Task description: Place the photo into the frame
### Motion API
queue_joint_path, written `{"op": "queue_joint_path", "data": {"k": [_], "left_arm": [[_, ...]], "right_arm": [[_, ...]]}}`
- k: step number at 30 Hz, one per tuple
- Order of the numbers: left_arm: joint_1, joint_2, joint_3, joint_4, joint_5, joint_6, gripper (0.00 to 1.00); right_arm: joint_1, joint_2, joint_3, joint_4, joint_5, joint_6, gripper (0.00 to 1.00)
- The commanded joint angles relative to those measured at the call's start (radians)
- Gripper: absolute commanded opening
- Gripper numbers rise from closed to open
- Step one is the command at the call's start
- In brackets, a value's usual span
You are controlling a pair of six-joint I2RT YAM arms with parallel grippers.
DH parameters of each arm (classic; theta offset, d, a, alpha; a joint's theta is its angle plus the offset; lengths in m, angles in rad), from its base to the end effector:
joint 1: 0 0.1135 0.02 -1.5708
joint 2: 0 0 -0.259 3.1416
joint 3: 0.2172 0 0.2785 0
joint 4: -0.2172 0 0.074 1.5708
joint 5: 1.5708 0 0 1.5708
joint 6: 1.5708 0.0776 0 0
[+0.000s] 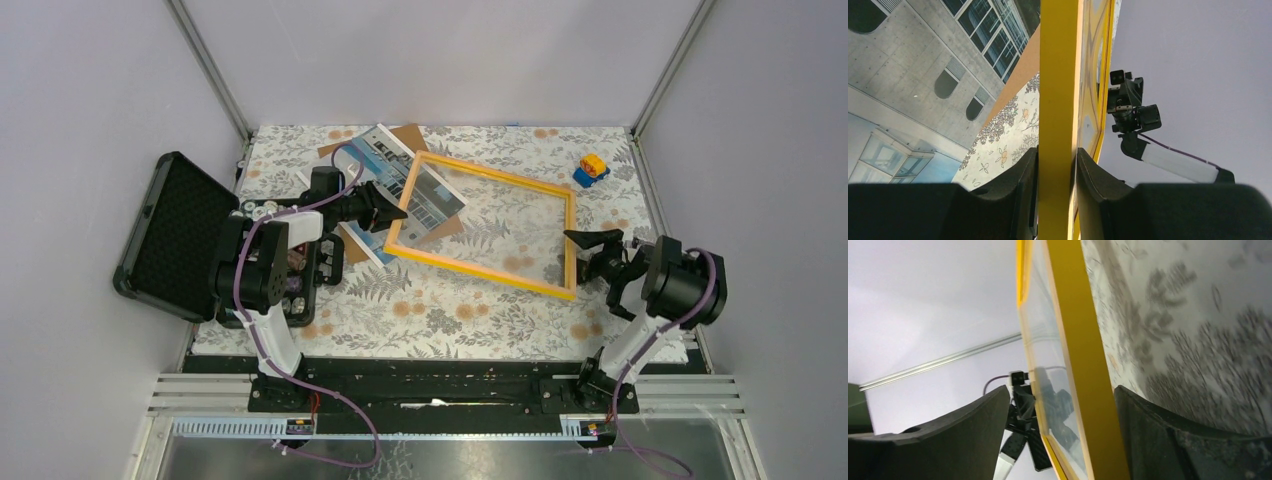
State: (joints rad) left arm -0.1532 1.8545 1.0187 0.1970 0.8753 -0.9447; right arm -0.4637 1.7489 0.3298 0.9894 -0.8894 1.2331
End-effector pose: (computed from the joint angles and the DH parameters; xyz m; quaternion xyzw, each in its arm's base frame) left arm 0.4047 -0.1228 0.1269 -0.1362 0.8200 -0.5353 0.1496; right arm 0.2756 -0.0704 0.0574 0.4164 0.6766 0.5186 0.3161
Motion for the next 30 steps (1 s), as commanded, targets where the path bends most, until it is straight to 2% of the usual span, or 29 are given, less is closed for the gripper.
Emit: {"op": "queue_joint_path", "data": {"k": [1, 5, 8, 13, 16, 18, 20, 22, 23, 24, 26, 29, 30], "left_arm": [[-0.002, 0.004, -0.001, 0.051, 0.024, -0.010, 0.00], [-0.009, 0.013, 0.008, 0.050, 0.038, -0.003, 0.00], [-0.009, 0.014, 0.013, 0.042, 0.040, 0.006, 0.00], [-0.011, 0.013, 0.013, 0.041, 0.044, 0.011, 0.00], [-0.011, 0.008, 0.009, 0.055, 0.045, 0.011, 0.00], [-0.012, 0.010, 0.002, 0.072, 0.047, 0.001, 0.00], [-0.013, 0.013, -0.005, 0.092, 0.052, -0.015, 0.00], [-0.013, 0.013, -0.013, 0.113, 0.056, -0.024, 0.00], [-0.013, 0.012, -0.016, 0.113, 0.054, -0.025, 0.00], [-0.013, 0.010, -0.018, 0.111, 0.051, -0.024, 0.00], [-0.012, 0.009, -0.025, 0.117, 0.048, -0.026, 0.00], [-0.013, 0.011, -0.042, 0.152, 0.049, -0.048, 0.00], [-0.013, 0.010, -0.045, 0.158, 0.048, -0.052, 0.00]], "right_arm": [[0.025, 0.161, 0.052, 0.502, -0.023, 0.239, 0.81], [0.055, 0.245, 0.100, 0.614, -0.027, 0.300, 0.73], [0.056, 0.259, 0.117, 0.602, -0.026, 0.283, 0.68], [0.056, 0.306, 0.118, 0.669, -0.019, 0.310, 0.41], [0.056, 0.313, 0.114, 0.679, -0.019, 0.310, 0.31], [0.056, 0.311, 0.112, 0.680, -0.021, 0.308, 0.30], [0.056, 0.305, 0.108, 0.681, -0.023, 0.300, 0.35], [0.051, 0.296, 0.102, 0.681, -0.019, 0.300, 0.46], [0.051, 0.294, 0.103, 0.681, -0.017, 0.303, 0.55], [0.051, 0.288, 0.101, 0.682, -0.015, 0.303, 0.58], [0.051, 0.272, 0.091, 0.682, 0.008, 0.303, 0.56], [0.051, 0.263, 0.089, 0.684, 0.028, 0.318, 0.45], [0.051, 0.266, 0.092, 0.686, 0.029, 0.328, 0.45]]}}
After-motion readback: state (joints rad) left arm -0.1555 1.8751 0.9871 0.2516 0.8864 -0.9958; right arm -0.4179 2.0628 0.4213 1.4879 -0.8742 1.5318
